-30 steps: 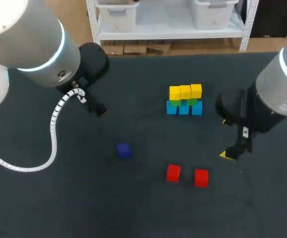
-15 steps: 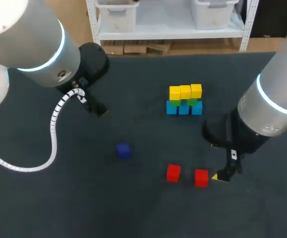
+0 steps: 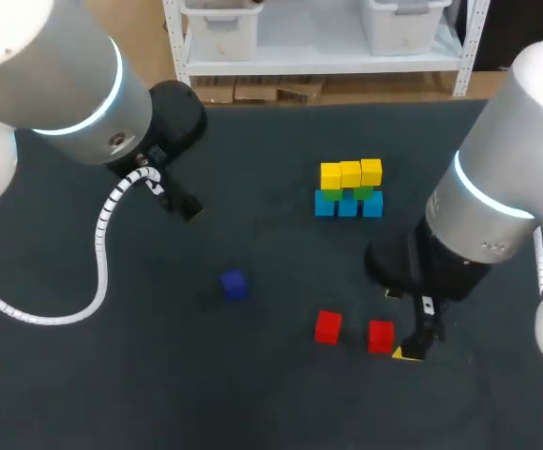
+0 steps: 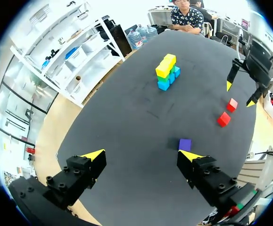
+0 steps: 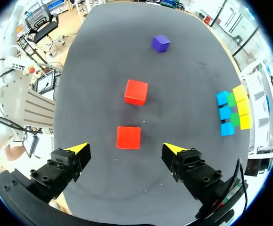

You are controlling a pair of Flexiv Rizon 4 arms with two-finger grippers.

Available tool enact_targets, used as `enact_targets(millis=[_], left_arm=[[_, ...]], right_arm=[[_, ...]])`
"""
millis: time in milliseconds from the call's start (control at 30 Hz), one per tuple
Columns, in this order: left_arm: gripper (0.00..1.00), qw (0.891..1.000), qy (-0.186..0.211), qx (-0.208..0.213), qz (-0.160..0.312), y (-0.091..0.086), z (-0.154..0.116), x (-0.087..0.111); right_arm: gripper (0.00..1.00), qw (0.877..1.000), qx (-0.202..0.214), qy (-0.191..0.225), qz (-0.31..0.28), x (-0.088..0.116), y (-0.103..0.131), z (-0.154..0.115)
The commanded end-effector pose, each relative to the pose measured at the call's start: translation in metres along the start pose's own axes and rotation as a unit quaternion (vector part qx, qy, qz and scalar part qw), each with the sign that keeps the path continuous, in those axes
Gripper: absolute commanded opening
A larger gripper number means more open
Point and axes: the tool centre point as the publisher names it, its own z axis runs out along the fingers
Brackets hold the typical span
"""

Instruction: Place the blue cubes, place green cubes on the blue cubes, place the yellow cubes on the green cubes, then place the red cubes on the yellow cubes, and place purple cube on the red cubes.

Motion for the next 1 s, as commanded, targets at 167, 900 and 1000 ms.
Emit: enact_targets(millis=[167, 900, 1000], left_arm=[[1.0, 1.0, 0.001, 0.001, 0.0, 0.001, 0.0, -0.001], [1.0, 1.0, 0.001, 0.001, 0.0, 0.001, 0.0, -0.001], [1.0, 1.0, 0.001, 0.001, 0.0, 0.001, 0.0, -0.001]], right_arm=[[1.0, 1.0, 0.001, 0.003, -0.024, -0.004, 0.004, 0.014], [0.0, 0.996, 0.052, 0.049, -0.049, -0.003, 0.004, 0.021], [0.0, 0.996, 0.046, 0.048, -0.052, -0.003, 0.004, 0.016]])
